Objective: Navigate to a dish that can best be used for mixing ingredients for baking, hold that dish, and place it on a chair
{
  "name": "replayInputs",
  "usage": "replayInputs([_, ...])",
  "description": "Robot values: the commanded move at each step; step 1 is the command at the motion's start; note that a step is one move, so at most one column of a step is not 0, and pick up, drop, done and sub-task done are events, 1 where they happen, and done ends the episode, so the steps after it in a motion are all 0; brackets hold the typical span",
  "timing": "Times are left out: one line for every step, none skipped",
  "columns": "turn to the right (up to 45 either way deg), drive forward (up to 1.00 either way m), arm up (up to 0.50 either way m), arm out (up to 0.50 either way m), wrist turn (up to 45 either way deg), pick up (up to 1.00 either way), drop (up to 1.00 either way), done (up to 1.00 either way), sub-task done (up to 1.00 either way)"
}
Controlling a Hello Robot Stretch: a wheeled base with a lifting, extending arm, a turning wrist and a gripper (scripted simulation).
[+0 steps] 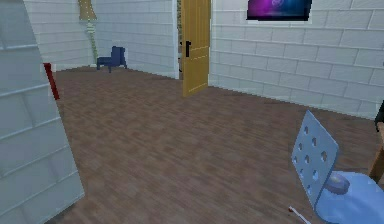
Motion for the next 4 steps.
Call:
replayInputs([0.0, 0.0, 0.0, 0.0, 18.0, 0.0, 0.0, 0.0, 0.0])
replayInputs([0.0, 0.0, -0.26, 0.0, 0.0, 0.0, 0.0, 0.0, 0.0])
replayInputs([0.0, 0.0, 0.0, 0.0, 0.0, 1.0, 0.0, 0.0, 0.0])
replayInputs([0.0, 0.0, 0.1, 0.0, 0.0, 0.0, 0.0, 0.0, 0.0])
